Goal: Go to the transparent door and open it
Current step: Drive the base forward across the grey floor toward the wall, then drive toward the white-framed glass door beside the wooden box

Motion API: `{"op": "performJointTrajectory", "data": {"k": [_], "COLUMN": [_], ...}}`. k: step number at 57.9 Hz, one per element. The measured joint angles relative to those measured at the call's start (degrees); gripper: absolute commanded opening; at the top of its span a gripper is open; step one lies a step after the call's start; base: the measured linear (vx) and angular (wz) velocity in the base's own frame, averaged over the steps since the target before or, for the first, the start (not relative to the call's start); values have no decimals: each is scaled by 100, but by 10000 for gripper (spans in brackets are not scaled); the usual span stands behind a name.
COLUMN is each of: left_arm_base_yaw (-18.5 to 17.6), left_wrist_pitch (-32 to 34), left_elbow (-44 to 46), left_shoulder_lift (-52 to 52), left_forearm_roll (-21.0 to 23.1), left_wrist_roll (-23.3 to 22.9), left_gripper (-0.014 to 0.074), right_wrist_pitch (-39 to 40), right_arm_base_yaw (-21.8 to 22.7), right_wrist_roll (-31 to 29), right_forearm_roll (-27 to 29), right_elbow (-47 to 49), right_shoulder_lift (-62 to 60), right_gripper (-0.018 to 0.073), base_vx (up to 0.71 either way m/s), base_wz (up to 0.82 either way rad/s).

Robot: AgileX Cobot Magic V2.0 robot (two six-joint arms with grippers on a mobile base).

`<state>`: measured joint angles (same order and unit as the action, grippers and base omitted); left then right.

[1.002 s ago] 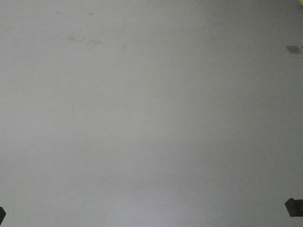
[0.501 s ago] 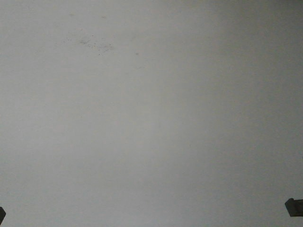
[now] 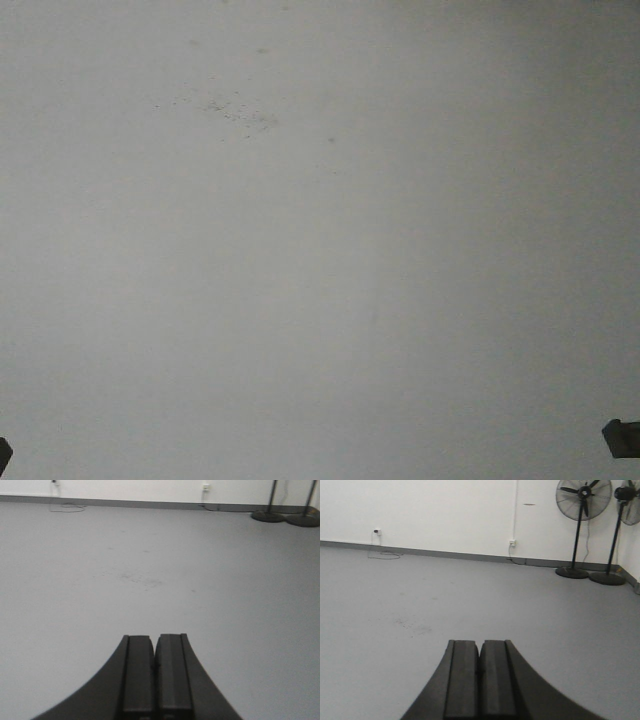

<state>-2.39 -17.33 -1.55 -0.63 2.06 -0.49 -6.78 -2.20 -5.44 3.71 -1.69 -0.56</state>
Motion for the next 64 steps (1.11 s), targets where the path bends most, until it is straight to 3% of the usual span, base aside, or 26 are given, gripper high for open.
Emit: {"op": "performJointTrajectory", "data": {"k": [64], "left_arm_base_yaw": [0], "left_wrist_pitch": [0], "left_elbow": [0], "left_shoulder_lift": [0], "left_forearm_roll": [0], "left_wrist_roll": [0], "left_gripper": [4], "right_wrist_pitch": [-1], "right_arm_base_yaw": [0], "right_wrist_roll": [0], "right_forearm_roll": [0], "right_elbow": [-4], "right_shoulder_lift": [0], "right_gripper": [0], "base_vx": [53], "base_wz": [53]}}
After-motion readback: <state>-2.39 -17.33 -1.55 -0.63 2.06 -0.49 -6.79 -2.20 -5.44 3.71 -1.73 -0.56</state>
